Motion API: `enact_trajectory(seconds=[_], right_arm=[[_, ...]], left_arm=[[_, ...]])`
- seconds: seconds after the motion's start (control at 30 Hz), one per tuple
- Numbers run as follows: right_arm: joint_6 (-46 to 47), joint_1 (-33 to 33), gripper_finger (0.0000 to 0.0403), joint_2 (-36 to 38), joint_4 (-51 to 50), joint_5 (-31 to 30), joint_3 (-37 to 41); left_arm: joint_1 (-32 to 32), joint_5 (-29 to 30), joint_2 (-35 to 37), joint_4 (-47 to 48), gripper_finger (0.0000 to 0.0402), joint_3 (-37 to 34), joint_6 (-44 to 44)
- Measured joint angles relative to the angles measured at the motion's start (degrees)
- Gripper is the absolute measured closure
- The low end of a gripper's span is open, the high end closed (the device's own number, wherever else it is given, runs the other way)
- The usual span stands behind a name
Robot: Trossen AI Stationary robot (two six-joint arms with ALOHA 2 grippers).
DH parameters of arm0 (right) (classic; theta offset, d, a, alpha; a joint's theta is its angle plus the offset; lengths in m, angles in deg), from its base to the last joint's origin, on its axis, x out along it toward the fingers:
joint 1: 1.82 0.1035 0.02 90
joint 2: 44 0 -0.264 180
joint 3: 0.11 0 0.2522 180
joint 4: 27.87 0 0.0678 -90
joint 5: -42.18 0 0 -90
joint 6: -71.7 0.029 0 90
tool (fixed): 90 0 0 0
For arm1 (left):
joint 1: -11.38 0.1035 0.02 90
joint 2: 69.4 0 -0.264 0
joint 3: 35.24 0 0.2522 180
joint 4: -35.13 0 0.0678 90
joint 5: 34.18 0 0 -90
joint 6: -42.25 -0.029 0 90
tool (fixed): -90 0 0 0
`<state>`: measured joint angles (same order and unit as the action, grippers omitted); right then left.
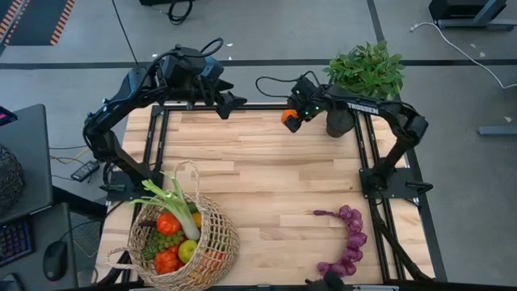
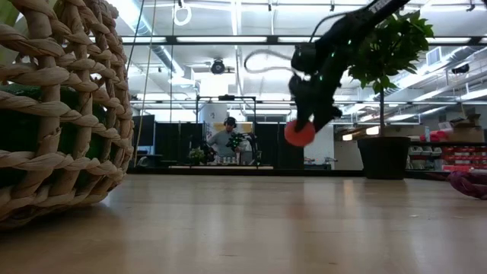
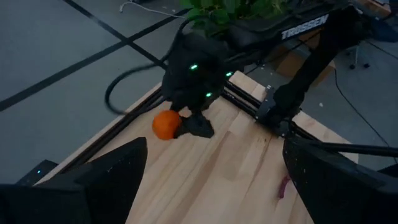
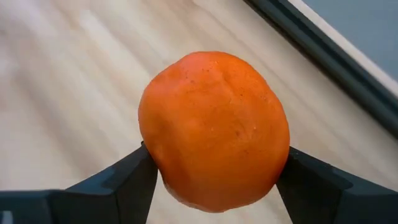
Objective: Build produce basket
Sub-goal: Put the orange into the basket
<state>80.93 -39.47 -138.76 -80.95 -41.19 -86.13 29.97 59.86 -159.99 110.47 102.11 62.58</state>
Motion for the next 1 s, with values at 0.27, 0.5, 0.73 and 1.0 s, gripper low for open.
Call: enact_trajectory(seconds=[0.27, 0.5, 0.73, 1.0], right_arm=[[10.5, 10.0, 0.0114, 9.6, 4.9, 1.8, 0.0], [11.9, 26.2, 0.0114, 12.7, 14.3, -5.9, 0.0], [19.1, 38.8, 0.0112, 11.5, 32.1, -17.7, -0.3], [20.6, 47.3, 0.0111, 3.5, 33.1, -28.8, -10.9]], left_arm=[[0.0, -4.5, 4.5, -1.5, 0.0021, 0.0, -1.7], [-1.7, -5.5, 9.5, -1.5, 0.0021, 0.1, -4.5], [-3.4, -6.7, 13.3, -1.5, 0.0021, 0.0, -3.6], [-4.5, -7.2, 14.5, -1.3, 0.0021, 0.1, -1.2]])
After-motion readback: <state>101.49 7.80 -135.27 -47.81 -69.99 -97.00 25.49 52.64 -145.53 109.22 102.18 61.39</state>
